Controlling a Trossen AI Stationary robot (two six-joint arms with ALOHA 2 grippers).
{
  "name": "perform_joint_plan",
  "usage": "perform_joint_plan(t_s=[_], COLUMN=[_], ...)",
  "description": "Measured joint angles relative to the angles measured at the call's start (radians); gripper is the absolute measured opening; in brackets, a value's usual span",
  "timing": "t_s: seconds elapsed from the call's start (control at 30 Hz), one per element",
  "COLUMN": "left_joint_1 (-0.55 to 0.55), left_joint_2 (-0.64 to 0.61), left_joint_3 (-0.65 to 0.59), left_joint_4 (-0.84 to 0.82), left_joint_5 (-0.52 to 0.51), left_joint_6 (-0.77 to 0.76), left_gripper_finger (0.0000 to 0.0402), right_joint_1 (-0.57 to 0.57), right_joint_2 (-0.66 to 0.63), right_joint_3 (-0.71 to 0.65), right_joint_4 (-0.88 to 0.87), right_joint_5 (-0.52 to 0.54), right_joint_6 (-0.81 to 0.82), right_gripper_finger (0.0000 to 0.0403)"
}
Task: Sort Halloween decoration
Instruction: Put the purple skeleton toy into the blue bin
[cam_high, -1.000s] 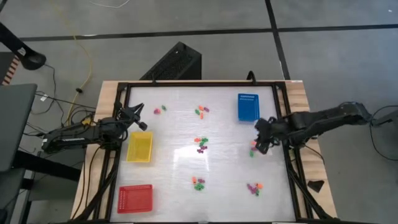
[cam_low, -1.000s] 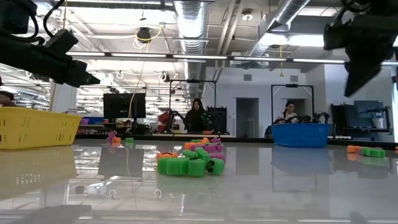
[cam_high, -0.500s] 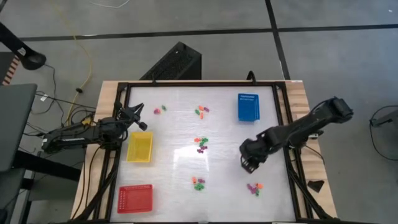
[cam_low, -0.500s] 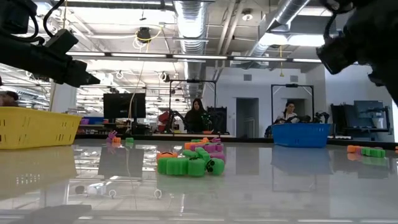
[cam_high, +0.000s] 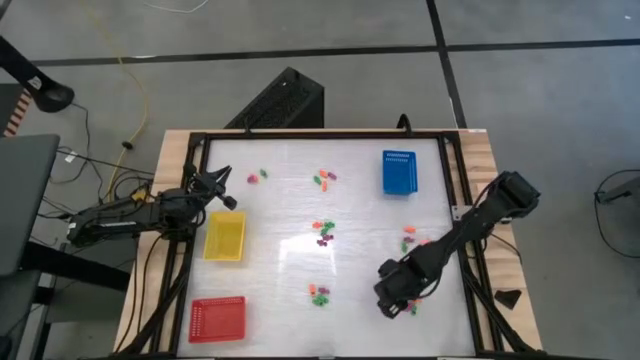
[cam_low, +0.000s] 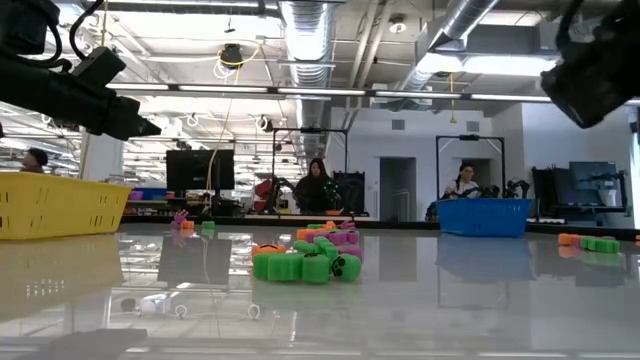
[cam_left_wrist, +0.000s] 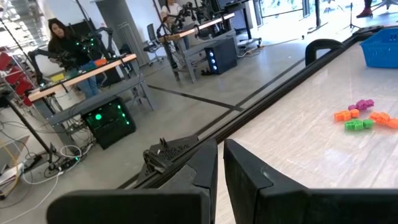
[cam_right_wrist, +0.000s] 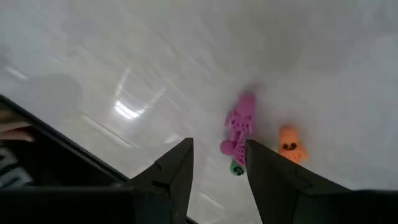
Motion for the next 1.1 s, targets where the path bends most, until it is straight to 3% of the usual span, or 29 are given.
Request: perform_joint_plan(t_s=[0.57, 0.9, 1.1], left_joint_1=[0.000, 0.000, 0.000], left_joint_2=[0.000, 0.000, 0.000], left_joint_3=[0.000, 0.000, 0.000], left_joint_4=[0.000, 0.000, 0.000], left_joint_5=[0.000, 0.000, 0.000], left_joint_6=[0.000, 0.000, 0.000], left_gripper_finger=[0.0018, 0.0018, 0.0018], right_joint_1=[-0.004, -0.003, -0.003], right_joint_2=[0.199, 0.136, 0.115], right_joint_3=[0.133, 0.133, 0.133], right_joint_4=[-0.050, -0.039, -0.123], right_joint_5=[-0.002, -0.003, -0.003], right_joint_6=[0.036, 0.036, 0.036], right_gripper_finger=[0.0175, 0.0175, 0.0175])
